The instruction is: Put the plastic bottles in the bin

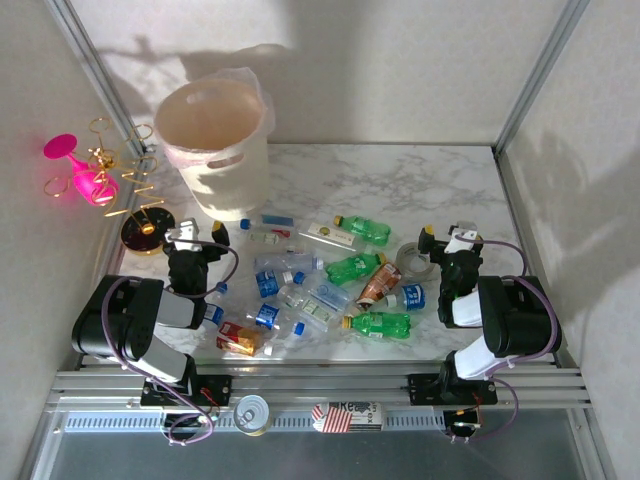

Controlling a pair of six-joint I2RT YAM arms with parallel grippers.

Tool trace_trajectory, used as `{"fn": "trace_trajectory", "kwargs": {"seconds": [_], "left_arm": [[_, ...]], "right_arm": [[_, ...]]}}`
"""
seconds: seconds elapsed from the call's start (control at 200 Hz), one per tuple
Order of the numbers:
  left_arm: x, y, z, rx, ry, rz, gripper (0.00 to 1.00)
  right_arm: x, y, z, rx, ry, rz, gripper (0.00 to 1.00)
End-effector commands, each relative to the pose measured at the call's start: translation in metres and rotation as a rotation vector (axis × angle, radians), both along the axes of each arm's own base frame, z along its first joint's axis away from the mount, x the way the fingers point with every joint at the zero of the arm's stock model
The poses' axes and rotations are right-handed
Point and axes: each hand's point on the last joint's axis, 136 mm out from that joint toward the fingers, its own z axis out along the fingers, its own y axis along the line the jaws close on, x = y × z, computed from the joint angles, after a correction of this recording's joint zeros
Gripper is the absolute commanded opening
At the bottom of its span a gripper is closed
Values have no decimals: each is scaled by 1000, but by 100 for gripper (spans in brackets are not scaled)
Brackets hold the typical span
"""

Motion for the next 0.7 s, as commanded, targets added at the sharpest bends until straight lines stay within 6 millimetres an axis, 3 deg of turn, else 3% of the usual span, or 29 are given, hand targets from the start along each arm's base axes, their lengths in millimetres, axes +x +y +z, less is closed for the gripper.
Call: {"fn": "trace_trajectory", "kwargs": {"seconds": [0.0, 0.461, 0.696], "left_arm": [[3, 1, 3, -5, -7, 4, 99], [3, 1, 3, -3, -6, 8, 100], [3, 9, 20, 14, 1, 98, 99]], "right_arm": [[2, 1, 4, -7, -19, 12, 99], [1, 0, 5, -9, -21, 11, 99], [-1, 0, 29, -38, -37, -32, 99]]}}
